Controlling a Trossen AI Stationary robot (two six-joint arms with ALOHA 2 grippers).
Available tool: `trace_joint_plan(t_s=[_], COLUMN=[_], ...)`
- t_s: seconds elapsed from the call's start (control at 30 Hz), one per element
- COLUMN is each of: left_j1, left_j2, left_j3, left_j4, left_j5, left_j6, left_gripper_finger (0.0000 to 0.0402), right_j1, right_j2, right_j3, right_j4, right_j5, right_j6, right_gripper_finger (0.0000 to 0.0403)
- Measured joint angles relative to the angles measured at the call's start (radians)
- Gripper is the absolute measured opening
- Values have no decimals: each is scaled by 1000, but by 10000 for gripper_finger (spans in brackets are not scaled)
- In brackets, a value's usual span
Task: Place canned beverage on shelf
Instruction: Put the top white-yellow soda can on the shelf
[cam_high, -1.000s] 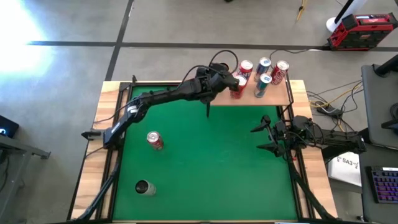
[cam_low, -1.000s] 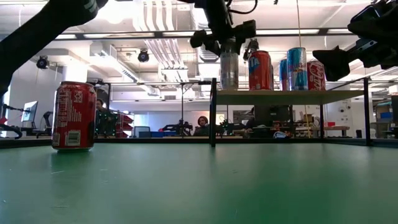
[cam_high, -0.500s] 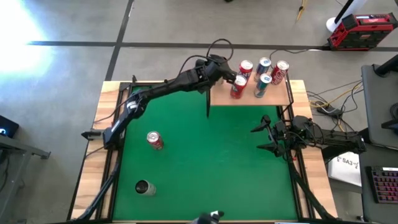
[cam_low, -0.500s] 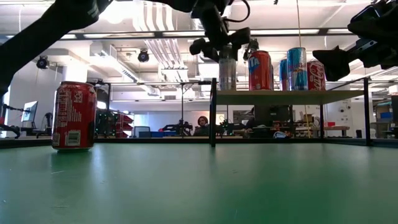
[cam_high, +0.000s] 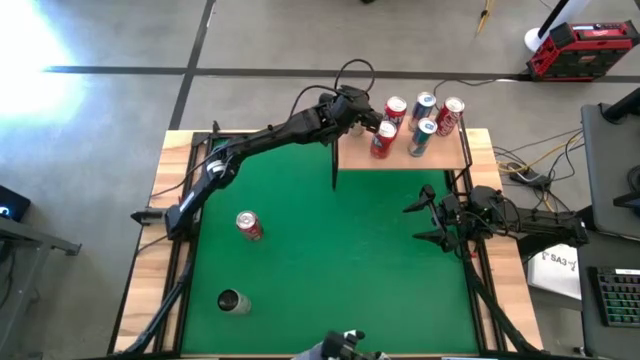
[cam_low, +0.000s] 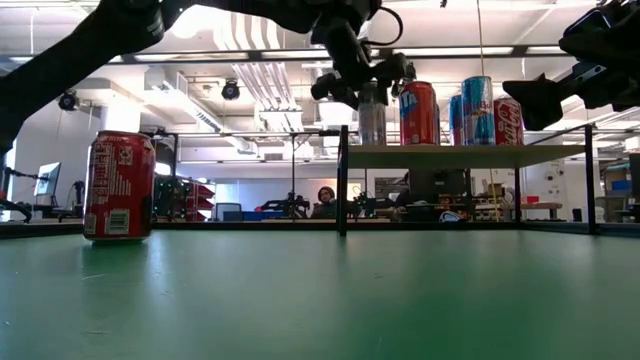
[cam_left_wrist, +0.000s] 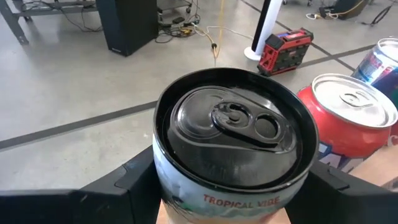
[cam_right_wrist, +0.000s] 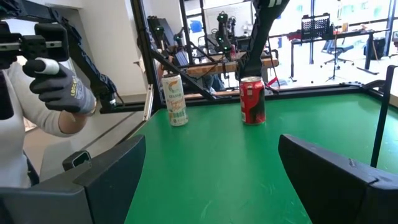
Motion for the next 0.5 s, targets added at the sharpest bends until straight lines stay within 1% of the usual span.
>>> trace_joint_plan(t_s=[0.5], left_j1=[4], left_j2=[11], left_j3=[3], left_j4=[21], left_j5=[-4], left_j6=[23], left_gripper_finger=[239], right_j1=[0], right_j2=[1], right_j3=[0], right_j4=[0], right_j5=[0], right_j6=[0], right_gripper_finger=[359])
